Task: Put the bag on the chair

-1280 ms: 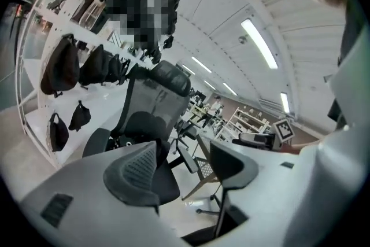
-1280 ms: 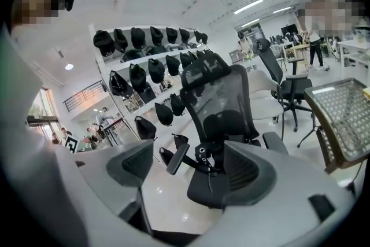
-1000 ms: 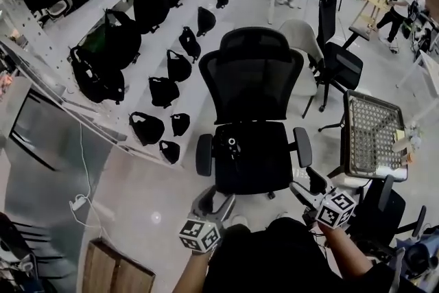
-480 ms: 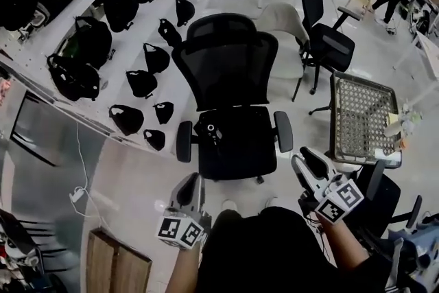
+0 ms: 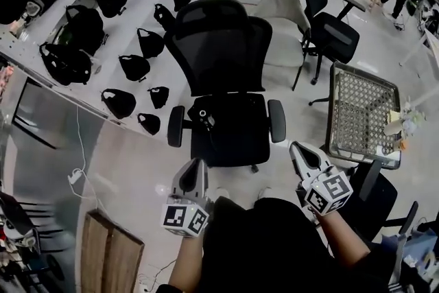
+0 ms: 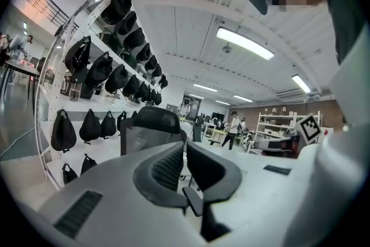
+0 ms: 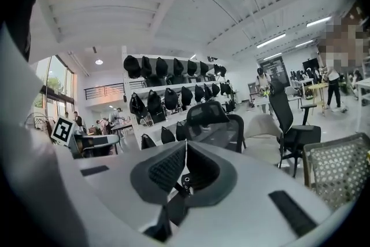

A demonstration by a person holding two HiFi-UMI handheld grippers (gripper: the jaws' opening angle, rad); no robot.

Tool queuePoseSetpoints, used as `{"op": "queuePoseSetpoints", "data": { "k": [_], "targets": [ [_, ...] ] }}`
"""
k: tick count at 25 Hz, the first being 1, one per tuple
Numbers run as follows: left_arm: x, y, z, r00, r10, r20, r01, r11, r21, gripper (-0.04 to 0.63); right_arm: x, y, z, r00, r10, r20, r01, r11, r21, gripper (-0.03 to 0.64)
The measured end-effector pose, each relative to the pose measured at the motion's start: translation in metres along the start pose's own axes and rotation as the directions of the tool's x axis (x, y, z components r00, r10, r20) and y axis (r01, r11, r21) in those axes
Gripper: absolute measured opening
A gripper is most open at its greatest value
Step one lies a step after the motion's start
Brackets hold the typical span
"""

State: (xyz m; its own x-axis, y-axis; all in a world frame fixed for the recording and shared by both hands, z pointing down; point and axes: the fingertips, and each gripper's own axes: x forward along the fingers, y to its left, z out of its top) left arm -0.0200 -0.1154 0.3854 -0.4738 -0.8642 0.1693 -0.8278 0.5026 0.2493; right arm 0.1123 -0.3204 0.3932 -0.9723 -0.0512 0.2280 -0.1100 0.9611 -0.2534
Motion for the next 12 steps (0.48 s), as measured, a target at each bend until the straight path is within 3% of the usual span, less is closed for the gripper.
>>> {"op": "queuePoseSetpoints", "data": {
  "k": [5,12],
  "targets": [
    [0.008,-0.007,-0.015,0.998,0.050,-0.024,-0.048,0.996,0.069,0.020,0.004,-0.005,0.000,1.000,0.025,-0.013,-0.025,0.999,-0.045,0.002],
    [0.012,0.011,-0.017,0.997,0.076,-0.016,-0.076,0.997,0.009,0.018,0.017,-0.010,0.004,1.000,0.009,-0.024,-0.010,0.998,-0.054,0.000]
  ]
}}
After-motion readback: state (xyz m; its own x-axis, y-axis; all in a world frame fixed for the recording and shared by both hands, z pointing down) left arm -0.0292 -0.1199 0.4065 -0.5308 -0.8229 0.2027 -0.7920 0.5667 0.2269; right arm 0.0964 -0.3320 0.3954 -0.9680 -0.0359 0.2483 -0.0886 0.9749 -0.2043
